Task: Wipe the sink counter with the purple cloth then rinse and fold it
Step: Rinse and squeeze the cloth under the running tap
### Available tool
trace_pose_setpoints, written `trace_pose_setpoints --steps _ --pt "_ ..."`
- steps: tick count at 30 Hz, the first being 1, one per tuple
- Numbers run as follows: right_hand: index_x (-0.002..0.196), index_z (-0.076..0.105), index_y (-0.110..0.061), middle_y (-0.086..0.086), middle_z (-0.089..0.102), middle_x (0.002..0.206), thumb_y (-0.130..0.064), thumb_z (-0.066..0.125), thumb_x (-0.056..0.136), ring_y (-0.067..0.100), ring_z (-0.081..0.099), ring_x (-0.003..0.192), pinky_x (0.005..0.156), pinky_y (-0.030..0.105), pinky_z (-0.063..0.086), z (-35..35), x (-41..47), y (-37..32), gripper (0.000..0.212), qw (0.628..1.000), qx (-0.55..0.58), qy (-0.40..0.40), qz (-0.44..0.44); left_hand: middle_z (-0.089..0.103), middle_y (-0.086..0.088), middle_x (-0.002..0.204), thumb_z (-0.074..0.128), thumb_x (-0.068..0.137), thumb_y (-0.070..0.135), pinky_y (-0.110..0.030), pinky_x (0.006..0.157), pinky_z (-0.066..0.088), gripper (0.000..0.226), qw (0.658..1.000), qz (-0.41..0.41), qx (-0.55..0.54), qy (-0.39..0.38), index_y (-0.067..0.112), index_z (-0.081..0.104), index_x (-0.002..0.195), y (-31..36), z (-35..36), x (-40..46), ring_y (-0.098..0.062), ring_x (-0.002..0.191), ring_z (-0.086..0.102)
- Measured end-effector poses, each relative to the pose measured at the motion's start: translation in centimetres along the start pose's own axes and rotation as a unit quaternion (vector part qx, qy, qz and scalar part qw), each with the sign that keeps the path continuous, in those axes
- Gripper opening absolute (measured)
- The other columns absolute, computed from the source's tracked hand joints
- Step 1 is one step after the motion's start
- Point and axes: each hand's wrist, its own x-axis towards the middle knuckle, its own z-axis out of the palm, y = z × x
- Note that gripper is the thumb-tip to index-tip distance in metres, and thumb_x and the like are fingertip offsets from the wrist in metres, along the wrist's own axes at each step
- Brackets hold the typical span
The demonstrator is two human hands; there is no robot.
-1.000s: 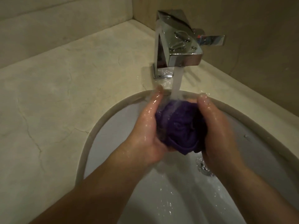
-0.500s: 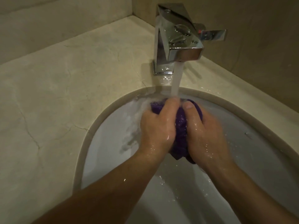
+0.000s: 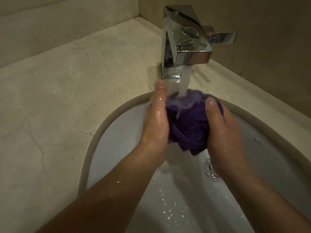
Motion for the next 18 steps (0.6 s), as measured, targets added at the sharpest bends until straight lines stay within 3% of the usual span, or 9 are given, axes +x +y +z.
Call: trace_pose_setpoints --steps 2,3,5,7,9,11,14,16,18 --pt "0.091 0.071 -0.042 0.004 0.075 0.102 -0.057 0.053 0.09 0.028 0.073 0.098 0.083 0.058 0.057 -0.3 0.3 -0.2 0.024 0.997 0.075 -0.021 0.017 0.074 0.0 0.118 0.035 0.071 0.089 -0.061 0.094 0.052 0.085 0.996 -0.062 -0.058 -0.021 0.032 0.068 0.125 0.1 -0.8 0.6 -0.029 0.111 0.069" --pt "0.088 0.072 -0.04 0.005 0.075 0.105 -0.049 0.055 0.09 0.03 0.072 0.101 0.088 0.058 0.056 -0.5 0.5 -0.4 0.019 0.991 0.123 -0.036 0.025 0.074 -0.005 0.118 0.039 0.074 0.088 -0.068 0.094 0.049 0.081 0.991 -0.1 -0.085 -0.022 0.03 0.071 0.121 0.0 -1.2 0.9 -0.036 0.112 0.069" --pt "0.079 0.071 -0.032 0.003 0.07 0.089 -0.032 0.058 0.086 0.022 0.068 0.088 0.079 0.046 0.054 -0.5 0.6 -0.9 0.014 0.982 0.178 -0.058 0.032 0.071 -0.014 0.122 0.06 0.082 0.073 -0.078 0.09 0.041 0.058 0.976 -0.176 -0.122 -0.032 0.026 0.076 0.112 -0.2 -1.7 1.3 -0.048 0.11 0.067" --pt "0.076 0.069 -0.031 -0.001 0.063 0.082 -0.027 0.061 0.074 0.018 0.06 0.079 0.069 0.038 0.045 -0.8 0.4 -0.8 0.009 0.991 0.116 -0.068 -0.022 0.071 -0.016 0.122 0.062 0.083 0.065 -0.077 0.091 0.04 0.053 0.958 -0.247 -0.126 -0.075 0.023 0.076 0.111 -0.2 -1.8 1.5 -0.048 0.106 0.068" --pt "0.082 0.07 -0.035 -0.004 0.063 0.1 -0.034 0.057 0.066 0.016 0.061 0.096 0.079 0.039 0.047 -0.8 0.0 -0.3 0.021 0.992 0.008 -0.091 -0.083 0.074 -0.019 0.107 0.055 0.083 0.068 -0.064 0.1 0.04 0.062 0.929 -0.296 -0.185 -0.124 0.014 0.077 0.104 0.1 -1.8 1.5 -0.04 0.096 0.07" --pt "0.09 0.069 -0.042 -0.009 0.055 0.124 -0.037 0.052 0.065 0.007 0.052 0.123 0.1 0.034 0.045 -0.7 -0.3 0.1 0.03 0.986 -0.064 -0.109 -0.108 0.074 -0.016 0.094 0.057 0.081 0.071 -0.05 0.091 0.048 0.064 0.921 -0.302 -0.207 -0.134 0.012 0.077 0.097 0.7 -1.5 1.0 -0.035 0.081 0.071" --pt "0.116 0.062 -0.056 -0.011 0.045 0.148 -0.041 0.052 0.063 0.01 0.041 0.14 0.113 0.04 0.039 -0.8 -0.3 0.0 0.055 0.985 -0.041 -0.152 -0.072 0.074 -0.011 0.103 0.061 0.081 0.07 -0.043 0.092 0.052 0.061 0.933 -0.274 -0.205 -0.111 0.016 0.077 0.103 0.8 -0.9 0.7 -0.031 0.089 0.068" --pt "0.133 0.051 -0.059 -0.023 0.051 0.145 -0.052 0.058 0.067 0.001 0.049 0.133 0.106 0.034 0.049 -0.6 -0.2 -0.1 0.067 0.985 0.022 -0.168 -0.007 0.074 -0.008 0.102 0.06 0.085 0.061 -0.042 0.089 0.055 0.049 0.956 -0.222 -0.172 -0.084 0.017 0.077 0.1 0.6 -0.2 0.3 -0.028 0.087 0.069" --pt "0.134 0.049 -0.059 -0.037 0.062 0.118 -0.068 0.059 0.066 -0.008 0.062 0.112 0.086 0.021 0.056 -0.2 -0.6 -0.2 0.07 0.991 0.012 -0.136 0.016 0.076 -0.005 0.095 0.062 0.085 0.058 -0.043 0.08 0.061 0.043 0.983 -0.151 -0.093 -0.039 0.018 0.076 0.092 -0.3 0.3 -0.2 -0.024 0.082 0.073"
